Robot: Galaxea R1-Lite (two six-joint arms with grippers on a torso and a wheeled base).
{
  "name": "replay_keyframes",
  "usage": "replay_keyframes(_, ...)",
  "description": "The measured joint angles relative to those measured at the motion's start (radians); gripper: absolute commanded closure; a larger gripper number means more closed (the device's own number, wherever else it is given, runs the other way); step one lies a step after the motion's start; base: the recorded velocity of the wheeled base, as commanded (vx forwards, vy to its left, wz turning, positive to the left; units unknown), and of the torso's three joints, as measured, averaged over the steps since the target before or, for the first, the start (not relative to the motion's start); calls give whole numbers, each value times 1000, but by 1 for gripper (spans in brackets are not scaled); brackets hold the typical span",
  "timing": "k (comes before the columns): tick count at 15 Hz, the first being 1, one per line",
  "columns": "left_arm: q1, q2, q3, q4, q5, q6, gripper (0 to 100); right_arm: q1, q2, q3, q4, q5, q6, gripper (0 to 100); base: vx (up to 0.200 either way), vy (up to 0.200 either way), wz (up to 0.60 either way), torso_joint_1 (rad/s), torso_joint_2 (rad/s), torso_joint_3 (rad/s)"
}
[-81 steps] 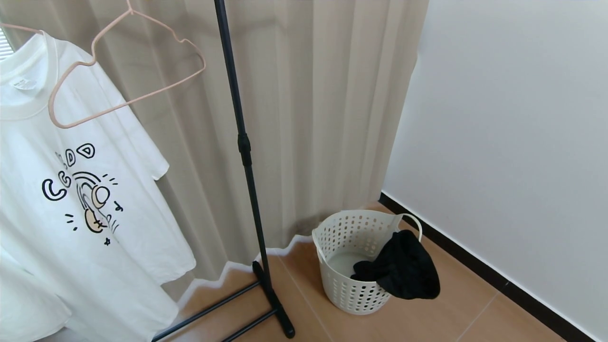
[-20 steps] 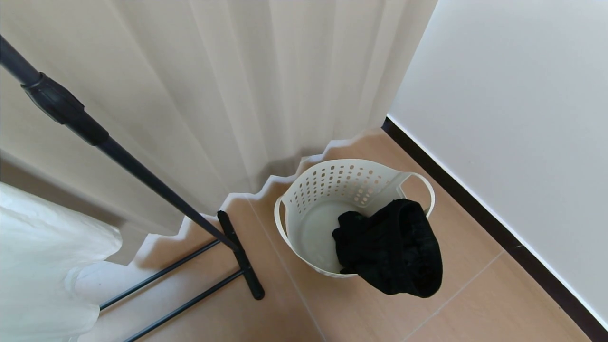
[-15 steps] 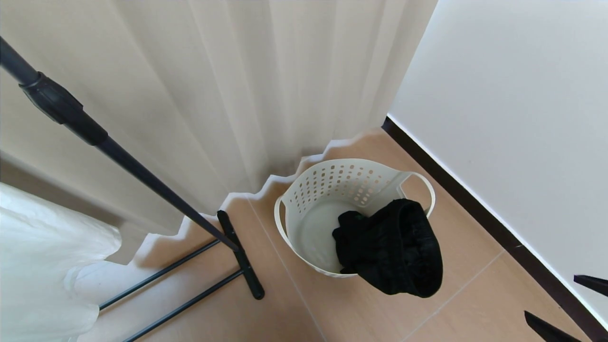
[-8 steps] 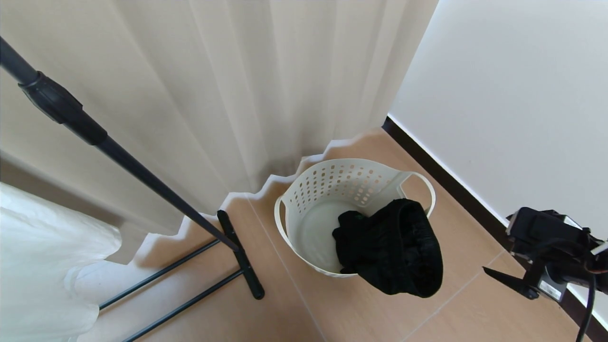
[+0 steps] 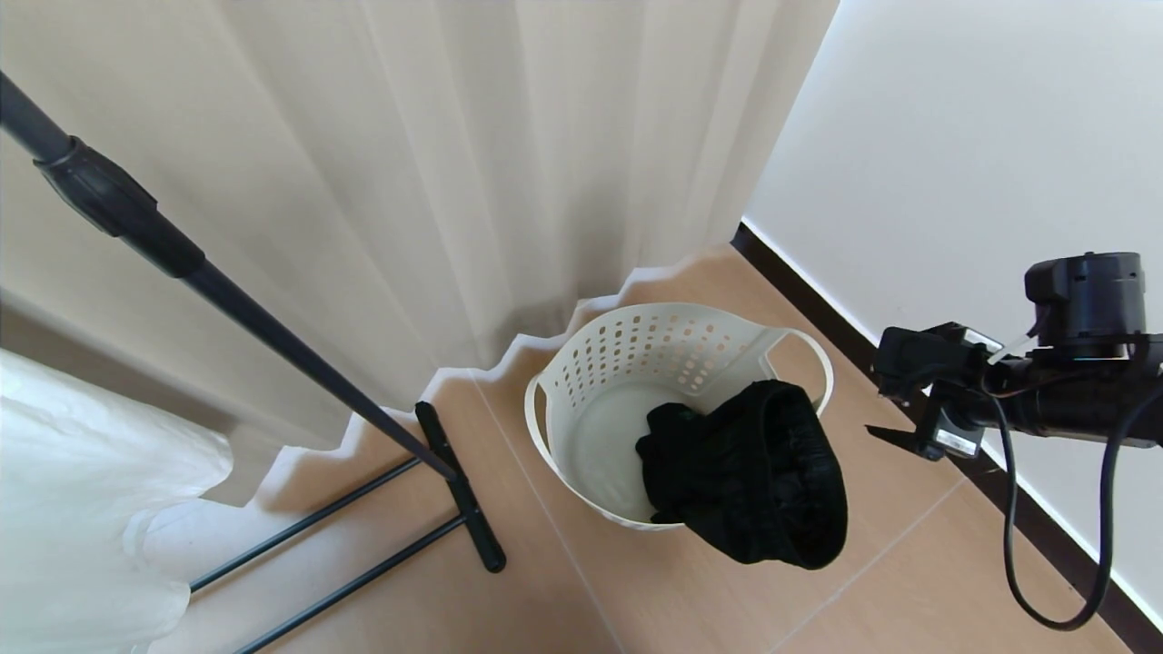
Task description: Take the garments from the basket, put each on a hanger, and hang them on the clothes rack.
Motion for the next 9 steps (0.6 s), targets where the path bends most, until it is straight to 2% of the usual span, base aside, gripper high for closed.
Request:
replay_keyframes(5,0,0,0,0,0,0,0,32,158,-52,-111,-9,-1,0,0,0,0,0,0,0)
replay_keyframes(9,0,0,0,0,0,0,0,64,285,-144,-136,-46,-1,0,0,0,0,0,0,0)
